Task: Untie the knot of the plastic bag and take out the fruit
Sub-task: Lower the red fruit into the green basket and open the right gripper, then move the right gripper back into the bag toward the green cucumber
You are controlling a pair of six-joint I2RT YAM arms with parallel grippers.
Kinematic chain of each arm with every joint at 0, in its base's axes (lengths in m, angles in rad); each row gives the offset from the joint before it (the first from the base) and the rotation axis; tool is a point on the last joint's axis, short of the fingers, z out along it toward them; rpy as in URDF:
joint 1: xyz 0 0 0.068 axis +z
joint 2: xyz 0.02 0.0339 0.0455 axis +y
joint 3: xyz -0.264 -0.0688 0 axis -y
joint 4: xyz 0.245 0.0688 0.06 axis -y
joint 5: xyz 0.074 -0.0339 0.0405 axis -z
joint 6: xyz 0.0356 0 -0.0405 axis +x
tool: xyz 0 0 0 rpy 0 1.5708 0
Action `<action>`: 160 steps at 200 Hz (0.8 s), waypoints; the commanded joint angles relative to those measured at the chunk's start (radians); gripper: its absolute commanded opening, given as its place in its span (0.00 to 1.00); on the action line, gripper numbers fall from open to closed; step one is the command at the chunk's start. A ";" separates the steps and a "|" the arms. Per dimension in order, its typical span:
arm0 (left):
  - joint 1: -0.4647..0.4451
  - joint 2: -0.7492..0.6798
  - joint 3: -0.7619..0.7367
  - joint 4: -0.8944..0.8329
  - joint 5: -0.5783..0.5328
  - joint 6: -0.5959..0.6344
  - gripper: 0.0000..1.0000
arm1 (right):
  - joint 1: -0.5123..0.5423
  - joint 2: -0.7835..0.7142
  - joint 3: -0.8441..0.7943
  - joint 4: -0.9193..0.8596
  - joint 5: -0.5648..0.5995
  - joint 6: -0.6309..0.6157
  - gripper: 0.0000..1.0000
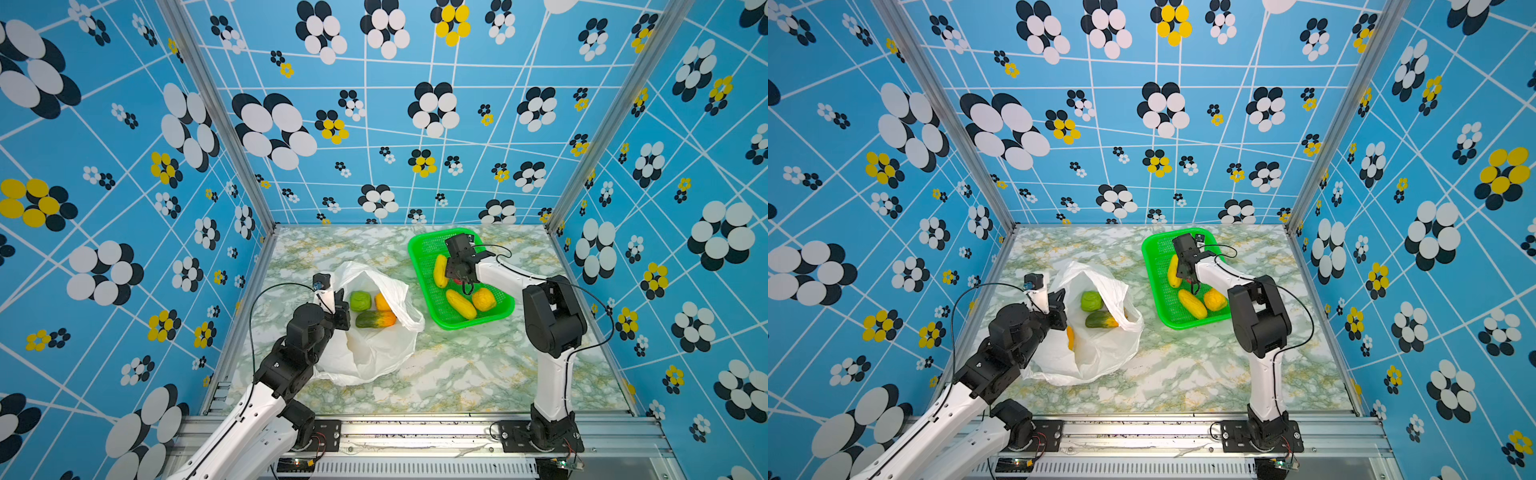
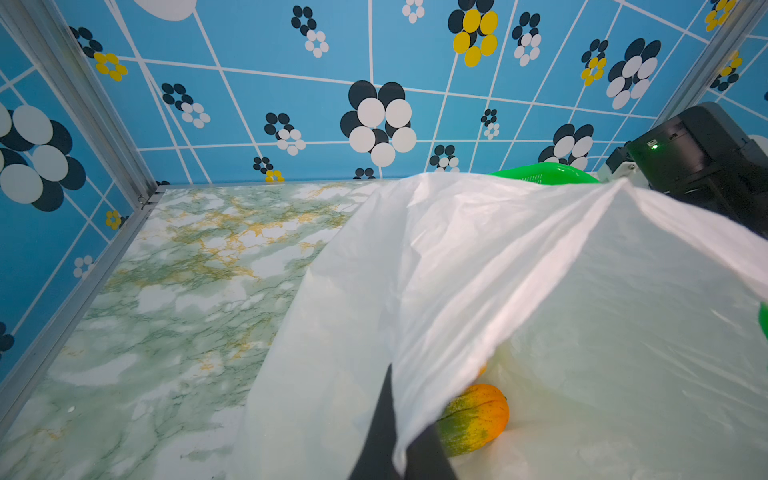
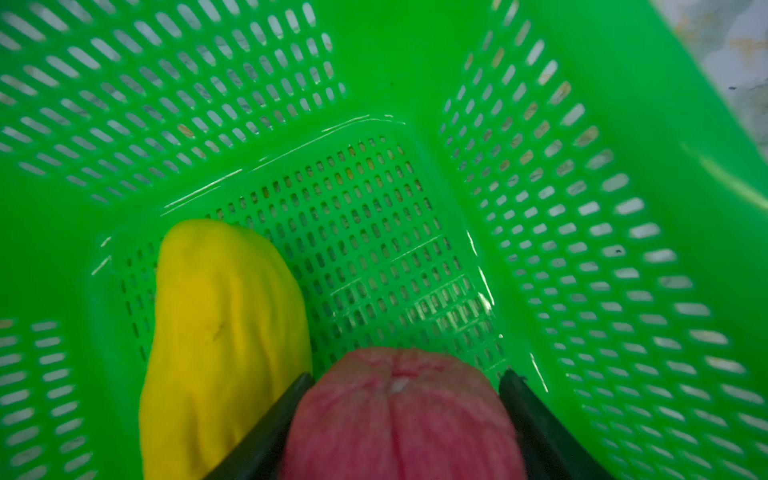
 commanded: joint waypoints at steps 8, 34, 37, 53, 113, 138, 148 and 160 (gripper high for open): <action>0.000 -0.005 0.003 -0.006 -0.013 -0.006 0.00 | -0.005 0.012 0.020 -0.021 -0.020 0.011 0.82; -0.001 -0.002 0.003 -0.006 -0.012 -0.005 0.00 | -0.006 -0.037 -0.014 -0.011 -0.018 0.004 0.85; -0.001 -0.002 0.004 -0.006 -0.012 -0.006 0.00 | -0.006 -0.048 -0.022 -0.007 -0.018 0.003 0.86; -0.001 -0.002 0.004 -0.006 -0.012 -0.006 0.00 | -0.006 -0.128 -0.088 0.026 -0.021 0.001 0.86; 0.000 -0.003 0.003 -0.004 -0.015 -0.006 0.00 | 0.055 -0.642 -0.463 0.284 -0.063 -0.038 0.84; 0.001 -0.002 0.003 -0.006 -0.016 -0.006 0.00 | 0.199 -0.881 -0.648 0.517 -0.117 -0.164 0.79; -0.001 -0.005 0.003 -0.007 -0.015 -0.006 0.00 | 0.278 -0.965 -0.721 0.626 -0.160 -0.229 0.78; -0.001 -0.006 0.003 -0.007 -0.015 -0.006 0.00 | 0.367 -1.047 -0.800 0.746 -0.209 -0.297 0.75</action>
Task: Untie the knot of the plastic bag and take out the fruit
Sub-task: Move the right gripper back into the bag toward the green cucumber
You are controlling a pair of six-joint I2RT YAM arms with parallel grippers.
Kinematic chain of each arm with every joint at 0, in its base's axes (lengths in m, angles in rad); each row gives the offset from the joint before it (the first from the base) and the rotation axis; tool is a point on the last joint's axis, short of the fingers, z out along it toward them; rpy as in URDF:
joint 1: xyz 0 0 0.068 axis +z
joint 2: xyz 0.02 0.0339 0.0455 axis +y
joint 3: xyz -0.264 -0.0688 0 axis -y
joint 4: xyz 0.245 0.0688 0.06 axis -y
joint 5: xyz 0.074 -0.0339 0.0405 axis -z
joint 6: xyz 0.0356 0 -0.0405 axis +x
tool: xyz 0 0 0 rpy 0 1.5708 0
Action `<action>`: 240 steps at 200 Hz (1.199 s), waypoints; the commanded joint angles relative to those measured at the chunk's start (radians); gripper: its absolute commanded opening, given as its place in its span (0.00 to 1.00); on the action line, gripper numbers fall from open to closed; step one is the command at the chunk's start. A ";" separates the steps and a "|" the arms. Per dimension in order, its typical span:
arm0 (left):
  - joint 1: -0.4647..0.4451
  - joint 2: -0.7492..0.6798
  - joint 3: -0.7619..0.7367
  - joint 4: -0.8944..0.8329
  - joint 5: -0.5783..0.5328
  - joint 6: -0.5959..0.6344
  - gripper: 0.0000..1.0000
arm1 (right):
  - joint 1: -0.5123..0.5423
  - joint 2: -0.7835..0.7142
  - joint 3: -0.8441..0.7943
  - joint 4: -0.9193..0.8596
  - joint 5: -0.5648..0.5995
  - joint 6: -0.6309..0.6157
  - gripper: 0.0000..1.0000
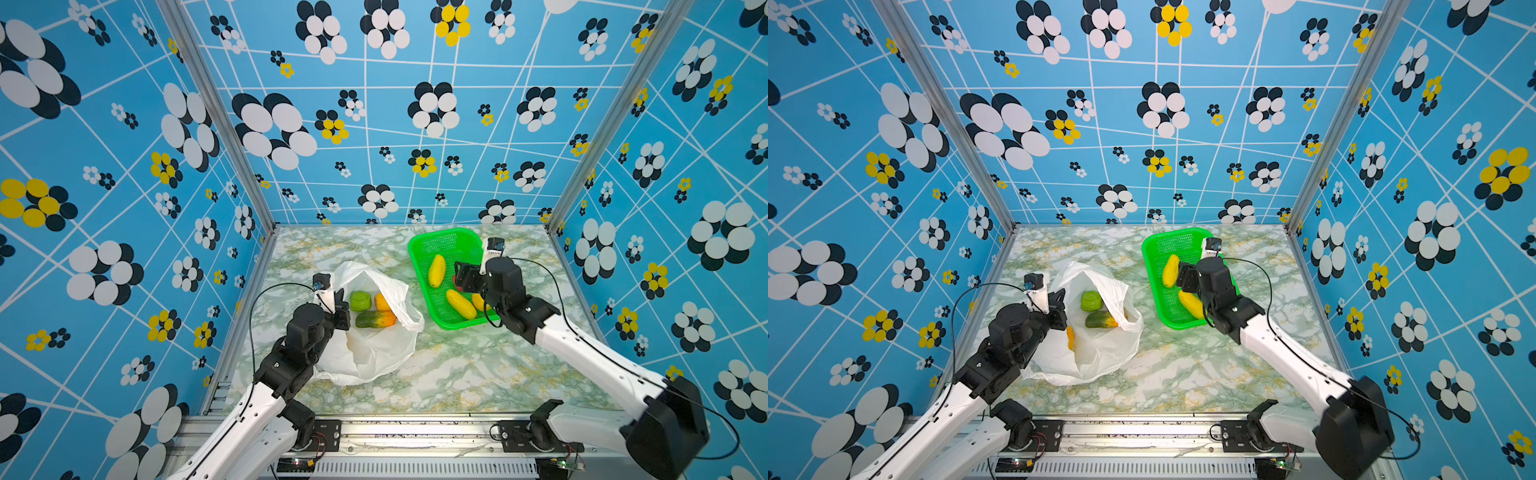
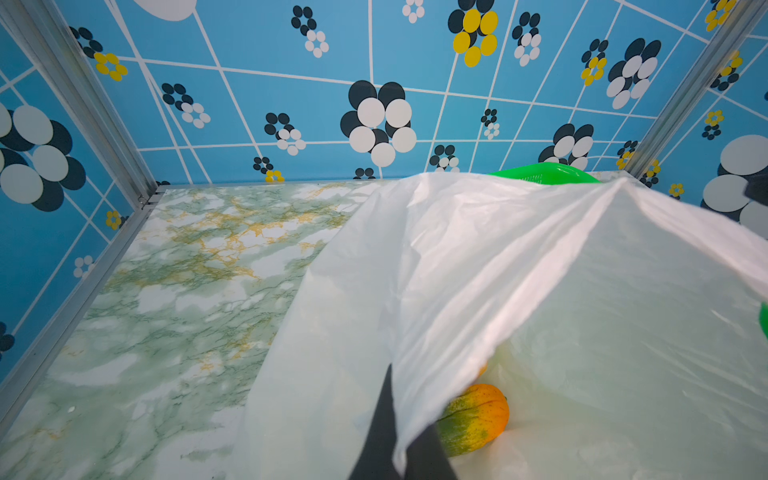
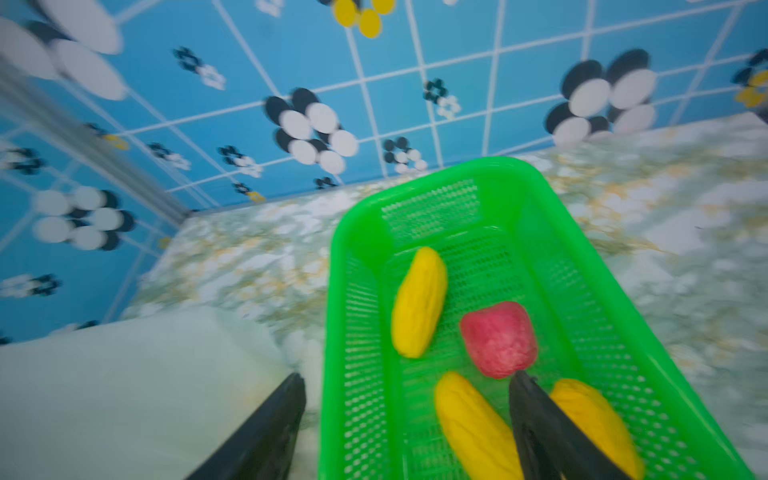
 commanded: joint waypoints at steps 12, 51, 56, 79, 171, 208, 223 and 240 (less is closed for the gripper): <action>0.000 -0.009 0.003 -0.007 -0.016 -0.006 0.00 | 0.209 -0.166 -0.186 0.368 -0.156 -0.215 0.73; -0.001 -0.012 0.002 -0.007 -0.013 -0.008 0.00 | 0.403 -0.142 -0.147 0.362 -0.202 -0.338 0.59; -0.001 -0.012 0.004 -0.007 -0.013 -0.007 0.00 | 0.427 -0.125 -0.134 0.355 -0.202 -0.353 0.58; -0.001 -0.013 0.004 -0.009 -0.015 -0.008 0.00 | 0.520 -0.040 -0.098 0.365 -0.209 -0.416 0.53; -0.001 -0.024 0.006 -0.014 -0.001 -0.013 0.00 | 0.570 0.419 0.024 0.436 0.088 -0.150 0.44; -0.003 -0.039 0.018 -0.039 0.002 -0.033 0.00 | 0.604 0.563 0.104 0.389 0.210 -0.085 0.44; -0.004 -0.024 0.063 -0.116 -0.003 -0.107 0.00 | 0.643 0.601 0.111 0.407 0.269 -0.110 0.43; -0.008 0.021 0.131 -0.182 0.053 -0.200 0.00 | 0.703 0.629 0.077 0.499 0.325 -0.165 0.43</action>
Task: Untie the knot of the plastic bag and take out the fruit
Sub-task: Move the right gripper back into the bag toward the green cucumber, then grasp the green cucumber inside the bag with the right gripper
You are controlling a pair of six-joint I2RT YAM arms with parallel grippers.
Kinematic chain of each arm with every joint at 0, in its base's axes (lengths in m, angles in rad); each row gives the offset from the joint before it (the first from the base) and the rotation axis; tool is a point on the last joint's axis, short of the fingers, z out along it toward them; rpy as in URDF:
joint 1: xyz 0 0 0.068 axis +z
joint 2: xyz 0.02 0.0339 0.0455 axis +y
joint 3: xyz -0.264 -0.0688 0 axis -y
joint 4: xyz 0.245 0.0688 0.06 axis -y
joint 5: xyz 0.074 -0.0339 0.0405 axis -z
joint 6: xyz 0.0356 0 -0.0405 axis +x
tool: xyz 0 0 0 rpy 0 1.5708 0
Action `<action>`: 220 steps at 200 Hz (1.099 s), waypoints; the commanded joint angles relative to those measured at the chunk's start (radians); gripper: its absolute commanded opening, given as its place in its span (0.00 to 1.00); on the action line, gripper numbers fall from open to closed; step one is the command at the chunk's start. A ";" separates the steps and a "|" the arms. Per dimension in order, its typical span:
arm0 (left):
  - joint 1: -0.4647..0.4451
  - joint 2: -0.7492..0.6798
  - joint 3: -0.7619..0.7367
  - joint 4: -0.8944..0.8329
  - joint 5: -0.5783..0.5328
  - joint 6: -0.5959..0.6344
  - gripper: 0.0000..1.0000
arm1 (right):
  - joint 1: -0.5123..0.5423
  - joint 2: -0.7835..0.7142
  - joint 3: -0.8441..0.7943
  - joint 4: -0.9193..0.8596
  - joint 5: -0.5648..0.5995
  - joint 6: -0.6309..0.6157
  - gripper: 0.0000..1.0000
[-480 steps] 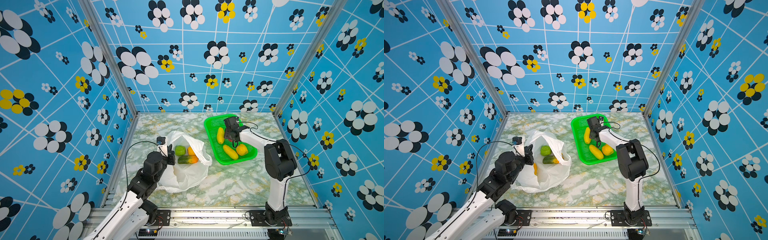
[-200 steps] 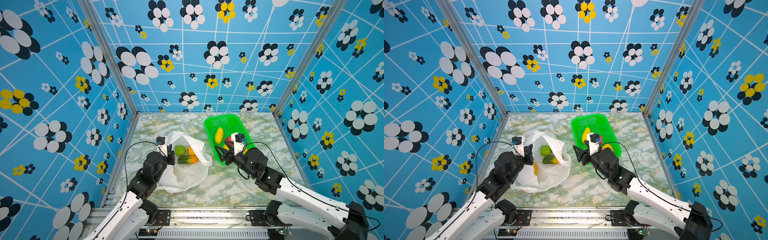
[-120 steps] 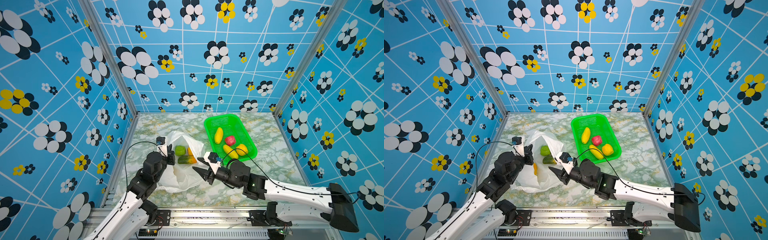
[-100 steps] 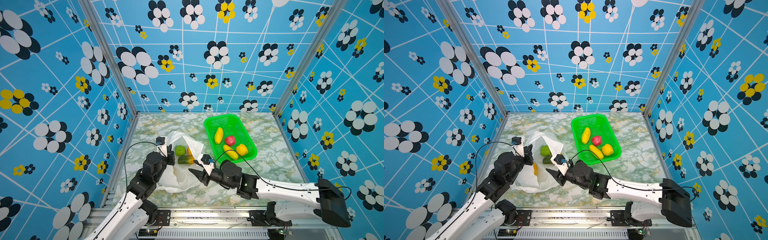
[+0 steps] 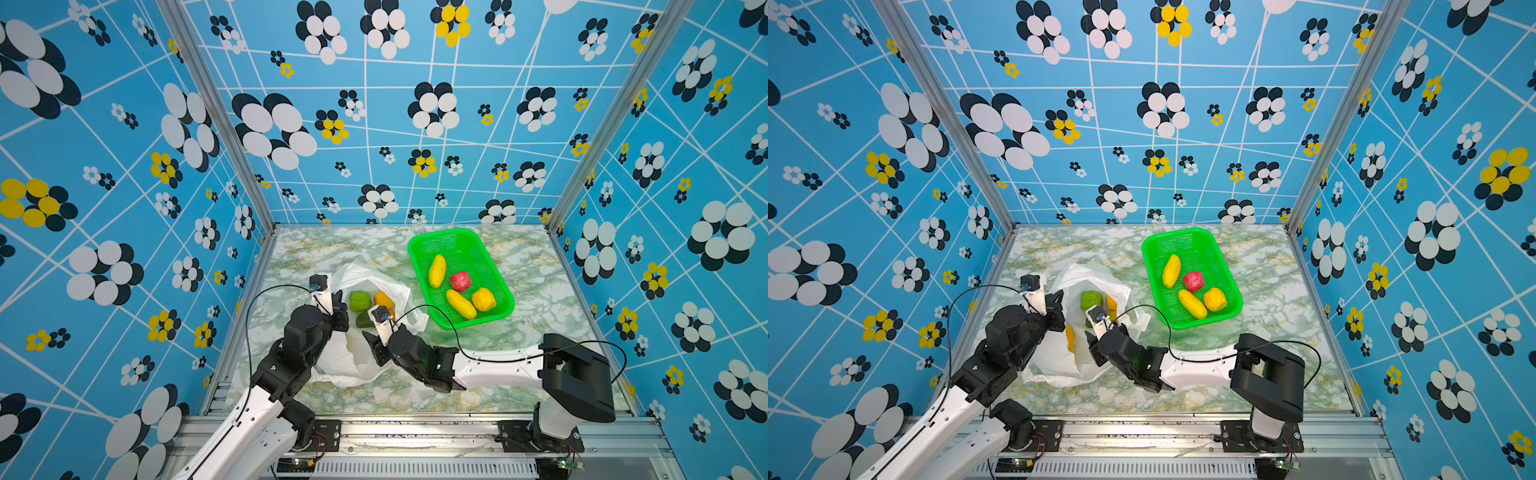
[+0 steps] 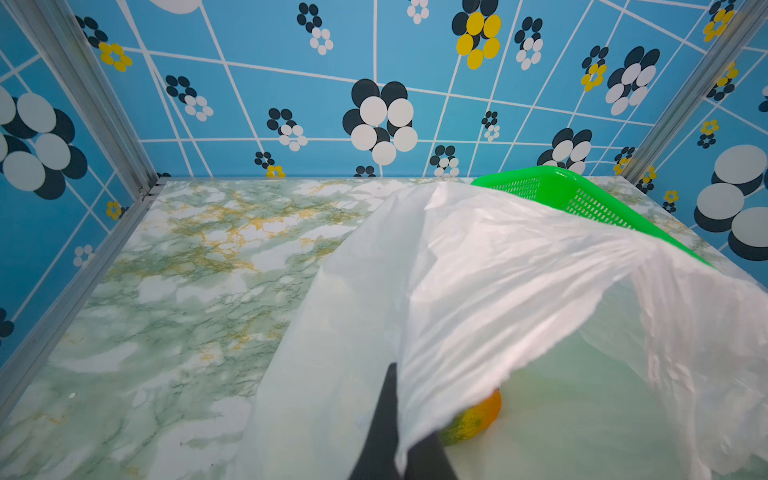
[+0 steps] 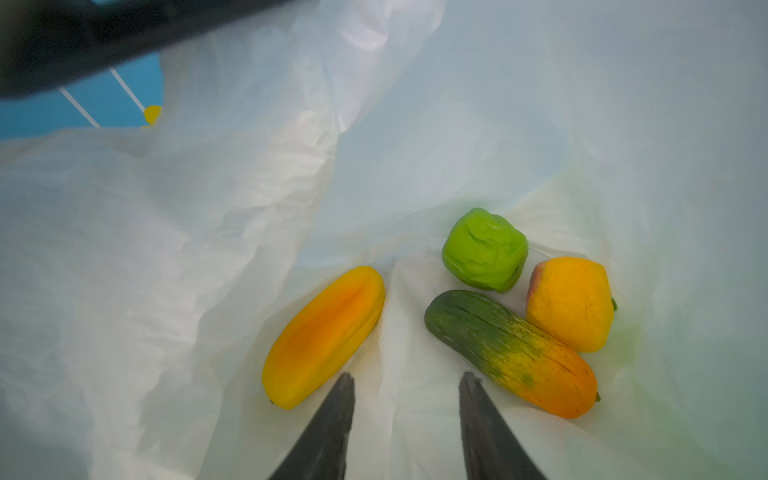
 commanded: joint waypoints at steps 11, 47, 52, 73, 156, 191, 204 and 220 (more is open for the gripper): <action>-0.024 0.074 0.125 -0.116 0.089 -0.160 0.00 | 0.100 0.051 -0.053 0.192 0.141 -0.059 0.48; -0.180 0.151 0.135 -0.029 0.108 -0.117 0.00 | 0.096 0.140 0.008 0.124 0.215 0.030 0.49; -0.214 0.155 0.147 -0.042 0.070 -0.096 0.00 | 0.096 0.157 0.033 0.077 0.252 0.055 0.46; -0.315 0.137 0.148 -0.060 -0.064 -0.037 0.00 | 0.075 0.192 0.059 0.002 0.308 0.157 0.45; -0.376 -0.127 -0.057 -0.082 -0.147 0.001 0.00 | -0.016 0.219 0.139 -0.166 0.366 0.284 0.71; -0.379 -0.081 -0.033 -0.077 -0.093 0.006 0.00 | -0.064 0.264 0.257 -0.300 0.355 0.286 0.99; -0.381 -0.051 -0.027 -0.064 -0.074 0.011 0.00 | -0.076 0.287 0.306 -0.354 0.355 0.278 0.99; -0.383 -0.022 -0.019 -0.048 -0.060 0.011 0.00 | -0.099 0.315 0.344 -0.371 0.316 0.257 0.99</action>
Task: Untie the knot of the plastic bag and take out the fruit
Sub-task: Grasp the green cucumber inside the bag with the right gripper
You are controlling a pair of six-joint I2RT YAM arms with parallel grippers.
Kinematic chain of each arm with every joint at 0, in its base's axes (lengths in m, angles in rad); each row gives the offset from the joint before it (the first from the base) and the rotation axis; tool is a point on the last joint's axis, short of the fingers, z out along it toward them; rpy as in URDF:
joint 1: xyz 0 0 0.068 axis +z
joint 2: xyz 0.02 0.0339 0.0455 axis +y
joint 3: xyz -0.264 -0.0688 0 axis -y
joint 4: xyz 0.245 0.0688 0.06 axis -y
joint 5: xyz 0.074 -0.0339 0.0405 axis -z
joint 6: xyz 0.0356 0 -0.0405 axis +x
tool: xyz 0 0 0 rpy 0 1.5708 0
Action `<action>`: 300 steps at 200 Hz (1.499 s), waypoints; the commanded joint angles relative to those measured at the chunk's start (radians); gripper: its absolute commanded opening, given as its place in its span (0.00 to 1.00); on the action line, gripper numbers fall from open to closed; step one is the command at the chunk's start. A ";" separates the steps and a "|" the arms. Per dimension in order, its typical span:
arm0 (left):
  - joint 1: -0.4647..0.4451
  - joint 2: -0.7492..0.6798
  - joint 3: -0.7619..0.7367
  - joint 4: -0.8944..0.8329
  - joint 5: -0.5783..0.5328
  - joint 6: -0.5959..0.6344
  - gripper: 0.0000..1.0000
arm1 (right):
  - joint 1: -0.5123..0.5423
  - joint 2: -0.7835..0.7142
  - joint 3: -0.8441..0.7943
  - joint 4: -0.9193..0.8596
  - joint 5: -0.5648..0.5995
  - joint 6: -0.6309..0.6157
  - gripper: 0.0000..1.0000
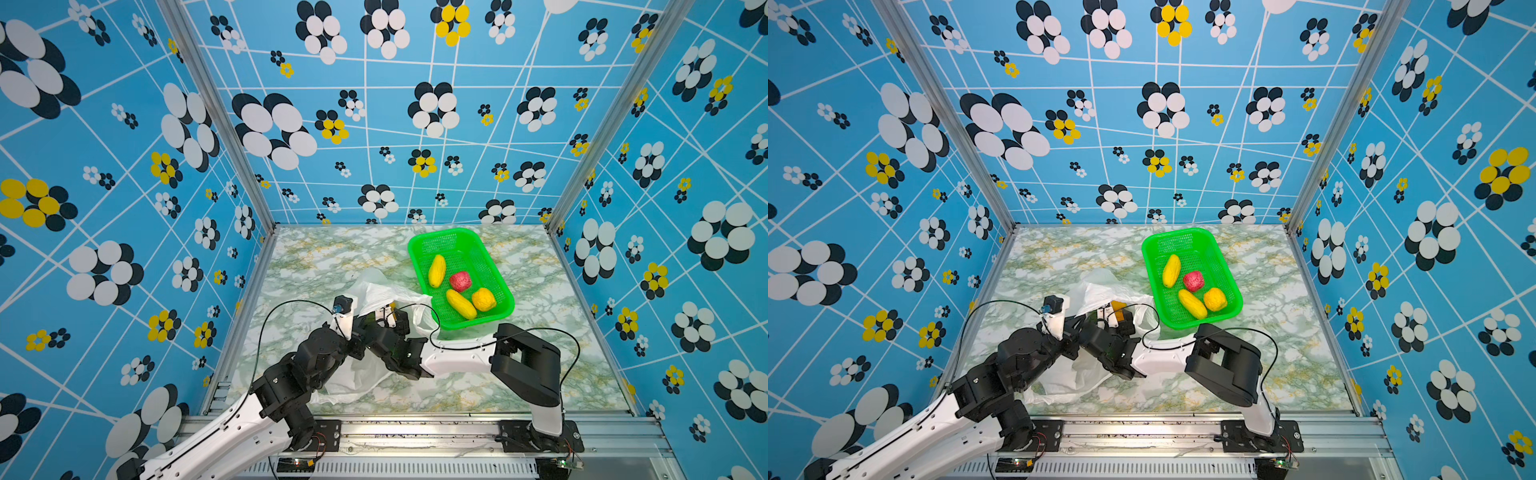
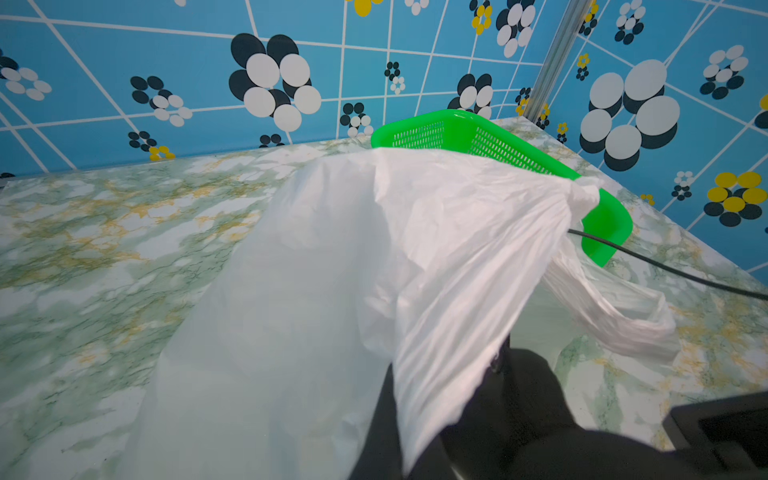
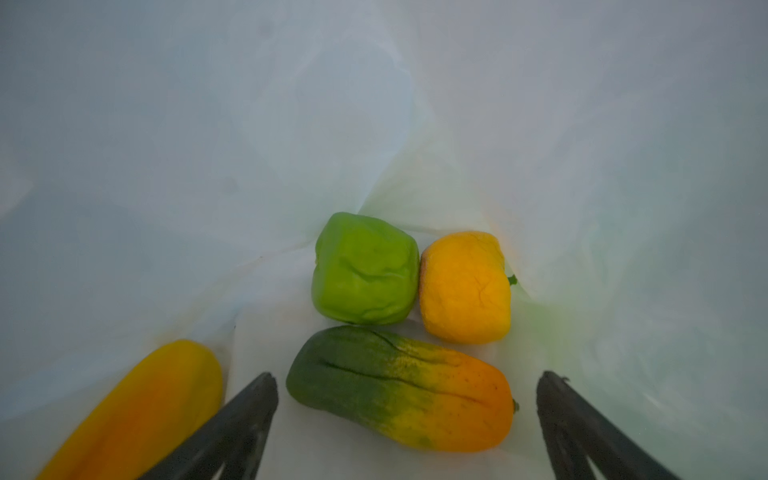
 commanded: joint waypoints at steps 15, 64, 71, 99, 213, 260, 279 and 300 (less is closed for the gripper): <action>-0.012 0.050 0.030 0.048 0.054 0.014 0.00 | -0.049 0.070 0.065 -0.086 -0.100 -0.044 0.99; -0.012 0.084 0.055 0.067 0.002 -0.005 0.00 | -0.088 0.090 0.042 -0.017 -0.273 -0.138 0.99; -0.012 0.094 0.067 0.065 -0.004 -0.004 0.00 | -0.089 0.090 0.034 -0.009 -0.295 -0.154 0.99; -0.012 0.138 0.100 0.081 -0.005 0.009 0.00 | -0.089 0.091 0.007 0.001 -0.375 -0.191 0.99; -0.012 0.172 0.117 0.102 0.003 0.010 0.00 | -0.087 0.130 0.048 -0.070 -0.455 -0.216 0.91; -0.011 0.191 0.116 0.111 0.018 0.004 0.00 | -0.097 0.256 0.207 -0.135 -0.422 -0.236 0.89; -0.011 0.191 0.117 0.108 0.016 0.004 0.00 | -0.097 0.259 0.221 -0.137 -0.443 -0.242 0.84; -0.012 0.187 0.120 0.102 0.000 0.013 0.00 | -0.098 0.242 0.198 -0.126 -0.459 -0.243 0.66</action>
